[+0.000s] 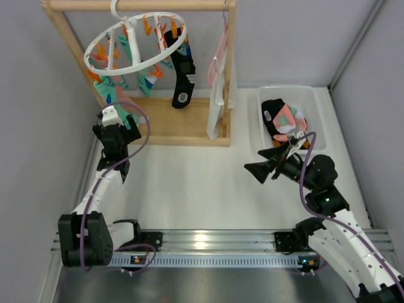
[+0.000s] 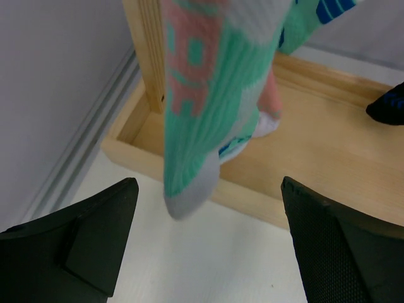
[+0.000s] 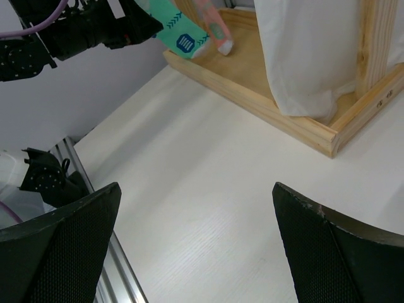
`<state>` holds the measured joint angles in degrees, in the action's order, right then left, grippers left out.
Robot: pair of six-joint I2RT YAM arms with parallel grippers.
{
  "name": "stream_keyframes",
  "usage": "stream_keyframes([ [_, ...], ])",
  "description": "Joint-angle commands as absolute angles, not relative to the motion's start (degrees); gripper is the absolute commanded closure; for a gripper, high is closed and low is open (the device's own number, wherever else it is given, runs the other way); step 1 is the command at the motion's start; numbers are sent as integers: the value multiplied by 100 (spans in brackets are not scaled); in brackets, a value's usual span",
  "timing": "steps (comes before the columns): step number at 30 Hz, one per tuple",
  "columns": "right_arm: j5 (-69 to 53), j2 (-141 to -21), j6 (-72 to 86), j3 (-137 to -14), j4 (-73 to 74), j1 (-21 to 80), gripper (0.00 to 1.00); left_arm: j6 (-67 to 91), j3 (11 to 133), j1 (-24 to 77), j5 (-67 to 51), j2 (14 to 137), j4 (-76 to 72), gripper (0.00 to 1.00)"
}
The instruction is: Remove the socks clipped to the hanger
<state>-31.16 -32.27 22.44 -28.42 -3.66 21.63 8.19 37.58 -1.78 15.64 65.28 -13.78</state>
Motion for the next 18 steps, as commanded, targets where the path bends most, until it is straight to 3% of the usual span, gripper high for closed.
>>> stream_keyframes([
  [1,-3243,-3085,1987,-3164,-185,2215,0,150,3901,-649,416,6810,-2478,2],
  [6,-3235,-2953,1960,-3190,-114,2206,1,-474,4218,-835,-325,7267,-2575,7],
  [9,-3252,-2936,2021,-3173,-167,2215,1,-484,4332,-835,-597,7426,-2628,35],
  [10,-3252,-2953,2021,-3173,-184,2215,1,-440,4342,-835,-667,7444,-2671,55],
  [11,-3252,-2971,2030,-3164,-193,2206,1,-292,4333,-835,-677,7453,-2820,83],
  [14,-3243,-3084,2074,-3147,-255,2206,0,35,4280,-809,-598,7427,-3093,100],
  [18,-3217,-3146,2127,-3129,-307,2215,1,737,4184,-529,296,7287,-3164,100],
])
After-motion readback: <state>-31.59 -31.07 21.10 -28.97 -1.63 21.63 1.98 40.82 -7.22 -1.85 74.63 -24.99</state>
